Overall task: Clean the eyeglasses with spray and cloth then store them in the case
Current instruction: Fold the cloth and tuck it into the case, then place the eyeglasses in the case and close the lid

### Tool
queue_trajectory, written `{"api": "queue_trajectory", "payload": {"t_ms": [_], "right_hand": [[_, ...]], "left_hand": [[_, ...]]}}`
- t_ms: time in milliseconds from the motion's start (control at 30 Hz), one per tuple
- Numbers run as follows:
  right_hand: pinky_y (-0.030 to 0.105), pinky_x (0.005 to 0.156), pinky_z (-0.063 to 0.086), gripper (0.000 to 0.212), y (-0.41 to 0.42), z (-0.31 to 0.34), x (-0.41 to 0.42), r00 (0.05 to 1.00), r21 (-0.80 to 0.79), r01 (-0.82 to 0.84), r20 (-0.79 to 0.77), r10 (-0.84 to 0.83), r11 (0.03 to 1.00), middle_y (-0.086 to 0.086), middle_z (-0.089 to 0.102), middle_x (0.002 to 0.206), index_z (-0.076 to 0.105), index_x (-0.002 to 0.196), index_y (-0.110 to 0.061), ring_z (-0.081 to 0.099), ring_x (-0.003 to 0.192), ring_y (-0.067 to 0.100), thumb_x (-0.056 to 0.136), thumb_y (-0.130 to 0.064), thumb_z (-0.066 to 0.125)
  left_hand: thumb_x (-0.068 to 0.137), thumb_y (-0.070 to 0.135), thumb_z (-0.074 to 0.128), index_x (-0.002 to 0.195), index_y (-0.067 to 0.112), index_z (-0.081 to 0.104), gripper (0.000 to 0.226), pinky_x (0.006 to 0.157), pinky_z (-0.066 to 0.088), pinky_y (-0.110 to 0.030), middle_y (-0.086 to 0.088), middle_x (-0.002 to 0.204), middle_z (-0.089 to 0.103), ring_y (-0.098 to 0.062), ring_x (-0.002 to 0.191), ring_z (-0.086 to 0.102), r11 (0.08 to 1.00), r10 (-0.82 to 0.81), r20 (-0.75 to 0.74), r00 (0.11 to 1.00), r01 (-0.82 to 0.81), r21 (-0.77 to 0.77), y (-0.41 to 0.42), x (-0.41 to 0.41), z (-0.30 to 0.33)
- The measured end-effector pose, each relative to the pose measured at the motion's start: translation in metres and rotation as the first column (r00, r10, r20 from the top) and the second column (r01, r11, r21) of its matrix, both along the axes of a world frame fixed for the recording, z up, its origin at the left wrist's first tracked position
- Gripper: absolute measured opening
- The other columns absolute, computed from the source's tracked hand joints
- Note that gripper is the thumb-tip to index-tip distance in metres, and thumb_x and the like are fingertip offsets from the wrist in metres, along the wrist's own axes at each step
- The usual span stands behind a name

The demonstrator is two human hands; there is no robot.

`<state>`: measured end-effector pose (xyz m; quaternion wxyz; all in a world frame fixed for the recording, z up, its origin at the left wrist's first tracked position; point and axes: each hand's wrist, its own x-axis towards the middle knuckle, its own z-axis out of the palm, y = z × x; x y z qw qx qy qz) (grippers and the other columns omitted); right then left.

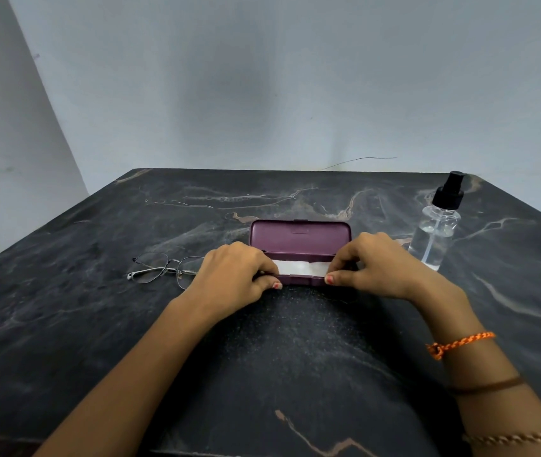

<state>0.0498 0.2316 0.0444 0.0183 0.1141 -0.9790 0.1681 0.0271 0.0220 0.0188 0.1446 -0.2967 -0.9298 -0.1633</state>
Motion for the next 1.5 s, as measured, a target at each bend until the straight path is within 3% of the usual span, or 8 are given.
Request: {"api": "queue_trajectory", "payload": {"t_ms": [167,367,500,633,833,967,1133,1500], "right_hand": [[0.034,0.079,0.052,0.021,-0.002,-0.001,0.0,0.999,-0.071,-0.015,-0.045,0.011,0.997,-0.002,0.072,0.092,0.071,0.092,-0.023,0.063,0.083,0.011,0.079,-0.039,0.065],[0.031,0.072,0.047,0.031,-0.008,-0.003,0.002,0.993,0.023,-0.018,-0.115,0.02,1.0,0.0,0.071,0.091,0.069,0.097,-0.025,0.062,0.083,0.017,0.083,-0.048,0.054],[0.037,0.083,0.039,0.035,-0.016,-0.004,0.002,0.958,0.108,0.015,-0.285,0.017,0.994,-0.002,0.067,0.106,0.065,0.103,-0.026,0.057,0.102,0.021,0.085,-0.051,0.048],[0.034,0.087,0.03,0.036,-0.032,-0.009,0.007,0.883,0.008,-0.006,-0.47,0.009,1.0,-0.004,0.06,0.116,0.06,0.115,-0.025,0.048,0.11,0.019,0.086,-0.045,0.05],[0.033,0.075,0.04,0.022,-0.064,-0.022,0.017,0.73,-0.042,-0.01,-0.683,-0.021,0.999,0.005,0.069,0.094,0.069,0.095,-0.012,0.061,0.089,0.028,0.078,-0.025,0.062],[0.031,0.079,0.034,0.019,-0.083,-0.031,0.021,0.656,0.034,-0.032,-0.754,0.047,0.999,0.003,0.069,0.094,0.069,0.088,-0.014,0.063,0.09,0.027,0.077,-0.024,0.058],[0.032,0.081,0.032,0.015,-0.097,-0.036,0.023,0.661,0.12,-0.031,-0.743,0.11,0.992,0.006,0.069,0.101,0.071,0.083,-0.014,0.063,0.096,0.028,0.069,-0.018,0.069],[0.037,0.087,0.044,0.007,-0.132,-0.036,0.011,0.798,0.181,0.063,-0.6,0.059,0.981,0.004,0.065,0.111,0.071,0.071,-0.015,0.058,0.11,0.027,0.067,-0.02,0.071]], "left_hand": [[0.082,0.037,0.062,0.098,0.026,0.068,0.021,0.073,0.05,-0.033,0.004,0.092,0.072,-0.015,0.088,0.062,0.998,-0.029,-0.022,0.999,0.031,0.051,-0.002,0.001,0.0],[0.081,0.033,0.064,0.098,0.021,0.069,0.021,0.069,0.047,-0.03,0.001,0.09,0.073,-0.019,0.084,0.063,0.987,-0.031,-0.1,0.994,0.046,0.152,-0.001,0.003,0.0],[0.081,0.026,0.066,0.094,0.016,0.071,0.018,0.066,0.047,-0.032,-0.003,0.086,0.073,-0.023,0.08,0.065,0.967,-0.011,-0.207,0.978,0.063,0.248,-0.001,0.004,0.002],[0.078,0.021,0.061,0.087,0.005,0.071,0.021,0.065,0.056,-0.04,-0.009,0.08,0.073,-0.024,0.072,0.068,0.932,-0.032,-0.323,0.946,0.145,0.332,-0.005,0.009,0.012],[0.08,0.008,0.064,0.085,0.001,0.07,0.011,0.07,0.052,-0.034,-0.013,0.083,0.072,-0.024,0.074,0.067,0.848,0.272,-0.458,0.846,0.014,0.53,-0.046,0.003,0.022],[0.08,0.0,0.062,0.088,0.003,0.07,0.012,0.072,0.049,-0.038,-0.015,0.09,0.071,-0.033,0.081,0.065,0.776,0.535,-0.334,0.776,-0.294,0.559,-0.097,-0.003,0.012],[0.079,0.0,0.055,0.091,0.012,0.072,0.023,0.082,0.045,-0.045,-0.017,0.1,0.068,-0.038,0.104,0.049,0.632,0.703,0.038,0.71,-0.649,0.424,-0.13,-0.009,0.001],[0.079,0.0,0.06,0.094,0.018,0.071,0.025,0.071,0.04,-0.038,-0.013,0.101,0.065,-0.028,0.119,0.035,0.719,0.631,0.154,0.76,-0.648,0.25,-0.131,-0.012,-0.002]]}}
